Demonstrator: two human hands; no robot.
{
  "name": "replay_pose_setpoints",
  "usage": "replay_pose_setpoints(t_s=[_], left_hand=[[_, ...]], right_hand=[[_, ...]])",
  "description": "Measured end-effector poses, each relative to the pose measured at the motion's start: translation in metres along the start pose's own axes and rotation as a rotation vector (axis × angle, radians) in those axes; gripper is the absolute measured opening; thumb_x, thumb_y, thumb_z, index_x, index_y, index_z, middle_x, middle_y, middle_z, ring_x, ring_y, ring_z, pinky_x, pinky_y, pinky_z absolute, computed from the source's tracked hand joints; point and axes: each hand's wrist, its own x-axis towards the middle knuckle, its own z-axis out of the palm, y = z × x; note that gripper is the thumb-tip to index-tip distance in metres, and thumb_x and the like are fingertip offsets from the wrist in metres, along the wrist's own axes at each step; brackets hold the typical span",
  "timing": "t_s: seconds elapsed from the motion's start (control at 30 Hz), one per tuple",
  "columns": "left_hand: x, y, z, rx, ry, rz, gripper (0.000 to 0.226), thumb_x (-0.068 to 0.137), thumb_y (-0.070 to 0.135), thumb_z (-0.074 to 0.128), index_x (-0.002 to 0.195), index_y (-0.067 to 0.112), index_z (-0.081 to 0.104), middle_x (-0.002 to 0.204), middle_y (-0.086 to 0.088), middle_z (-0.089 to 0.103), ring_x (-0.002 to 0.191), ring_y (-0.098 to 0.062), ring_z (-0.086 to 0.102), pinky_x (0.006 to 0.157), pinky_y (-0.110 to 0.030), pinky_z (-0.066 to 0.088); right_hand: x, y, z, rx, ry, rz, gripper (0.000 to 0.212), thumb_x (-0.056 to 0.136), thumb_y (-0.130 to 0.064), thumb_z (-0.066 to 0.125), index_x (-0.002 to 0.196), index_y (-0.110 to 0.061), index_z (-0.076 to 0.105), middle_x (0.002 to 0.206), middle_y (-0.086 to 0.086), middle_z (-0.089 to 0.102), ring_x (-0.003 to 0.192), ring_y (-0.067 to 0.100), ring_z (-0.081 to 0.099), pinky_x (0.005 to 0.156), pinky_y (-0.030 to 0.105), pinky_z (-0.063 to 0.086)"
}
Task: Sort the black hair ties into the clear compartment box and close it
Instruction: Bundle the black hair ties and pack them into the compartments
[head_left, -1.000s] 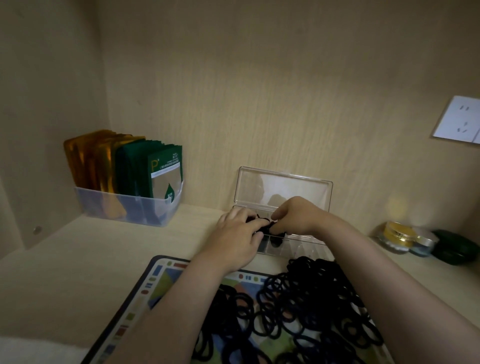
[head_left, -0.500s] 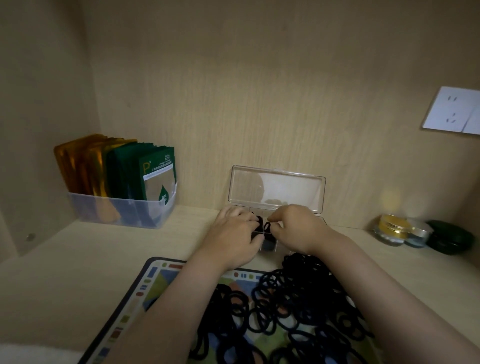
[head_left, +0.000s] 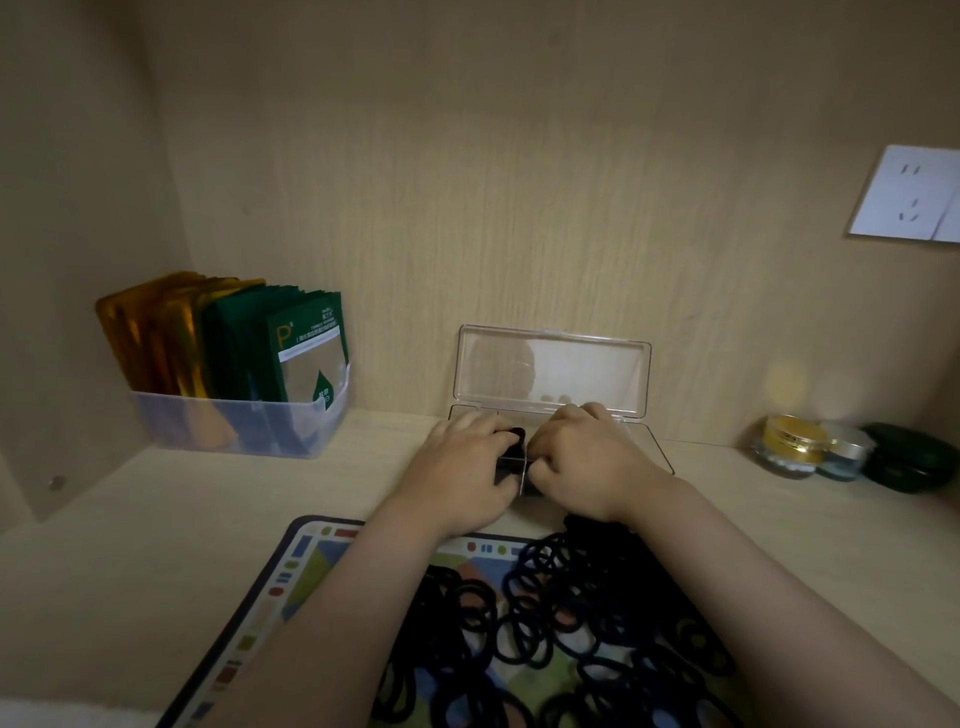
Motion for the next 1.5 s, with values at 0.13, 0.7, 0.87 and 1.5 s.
replay_pose_setpoints(t_s=[0.13,0.7,0.87,1.5], left_hand=[[0.002,0.0,-0.005,-0.049,-0.01,-0.018,0.052,0.094,0.039,0.052,0.143,0.023,0.05,0.147,0.01,0.045,0.138,-0.011,0.033,0.116,-0.031,0.023],[-0.067,-0.002,-0.097,-0.121,-0.355,-0.284,0.023,0.094,0.016,0.051,0.095,0.033,0.067,0.097,0.008,0.063,0.081,-0.005,0.056,0.064,-0.016,0.04],[-0.112,-0.017,-0.105,-0.107,-0.41,-0.372,0.03,0.094,0.013,0.047,0.102,0.036,0.066,0.118,0.004,0.065,0.103,-0.013,0.059,0.083,-0.024,0.047],[-0.132,-0.033,-0.072,-0.287,-0.242,-0.4,0.01,0.092,0.019,0.064,0.096,0.027,0.062,0.084,0.009,0.067,0.077,-0.006,0.062,0.07,-0.022,0.048]], right_hand=[[-0.003,0.005,-0.007,0.147,0.062,0.016,0.05,0.079,-0.037,0.036,0.105,-0.021,0.075,0.113,-0.002,0.07,0.115,0.023,0.054,0.106,0.041,0.037],[-0.034,-0.053,-0.019,0.407,-0.095,-0.24,0.018,0.091,-0.021,0.066,0.103,-0.025,0.078,0.077,-0.018,0.063,0.061,-0.014,0.053,0.058,0.003,0.035],[-0.037,-0.08,-0.004,0.36,-0.18,-0.219,0.03,0.096,-0.029,0.056,0.123,-0.028,0.068,0.121,-0.006,0.069,0.1,0.004,0.063,0.084,0.013,0.04],[-0.038,-0.069,-0.001,0.735,-0.151,-0.138,0.027,0.091,-0.006,0.06,0.091,-0.027,0.078,0.072,-0.015,0.071,0.057,-0.001,0.061,0.061,0.013,0.047]])
